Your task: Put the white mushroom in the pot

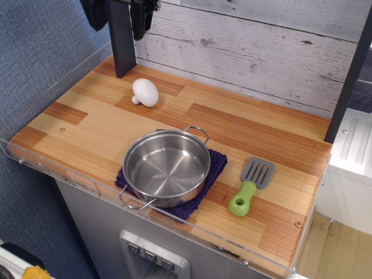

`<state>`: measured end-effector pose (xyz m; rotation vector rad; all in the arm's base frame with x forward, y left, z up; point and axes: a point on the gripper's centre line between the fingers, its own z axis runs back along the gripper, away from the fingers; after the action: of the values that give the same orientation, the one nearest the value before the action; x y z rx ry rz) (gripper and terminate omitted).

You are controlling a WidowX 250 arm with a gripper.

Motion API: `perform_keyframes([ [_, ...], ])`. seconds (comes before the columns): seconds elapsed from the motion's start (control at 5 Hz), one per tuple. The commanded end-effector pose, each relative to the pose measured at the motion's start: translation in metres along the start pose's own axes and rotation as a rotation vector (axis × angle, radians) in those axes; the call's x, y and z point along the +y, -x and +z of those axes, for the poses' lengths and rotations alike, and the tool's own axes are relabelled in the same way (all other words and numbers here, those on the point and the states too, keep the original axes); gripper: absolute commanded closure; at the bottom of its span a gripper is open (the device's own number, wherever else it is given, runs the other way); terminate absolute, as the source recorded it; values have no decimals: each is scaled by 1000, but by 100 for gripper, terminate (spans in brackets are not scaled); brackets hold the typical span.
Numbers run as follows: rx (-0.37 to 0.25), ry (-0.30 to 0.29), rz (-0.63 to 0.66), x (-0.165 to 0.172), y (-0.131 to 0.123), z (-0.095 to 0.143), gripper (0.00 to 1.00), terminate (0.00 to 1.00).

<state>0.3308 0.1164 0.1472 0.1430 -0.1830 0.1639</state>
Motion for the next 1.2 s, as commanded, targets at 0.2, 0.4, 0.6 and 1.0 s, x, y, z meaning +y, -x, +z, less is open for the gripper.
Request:
perform_keyframes([
  [0.2,-20,56,68,-7,-36,-59,0,0],
  [0.4,2,116,101,-14,-30,-73,0,0],
  [0.6,28,125,102,-19,-20,-79,0,0],
  [1.0,94,121,93,-23,2,-98,0,0],
])
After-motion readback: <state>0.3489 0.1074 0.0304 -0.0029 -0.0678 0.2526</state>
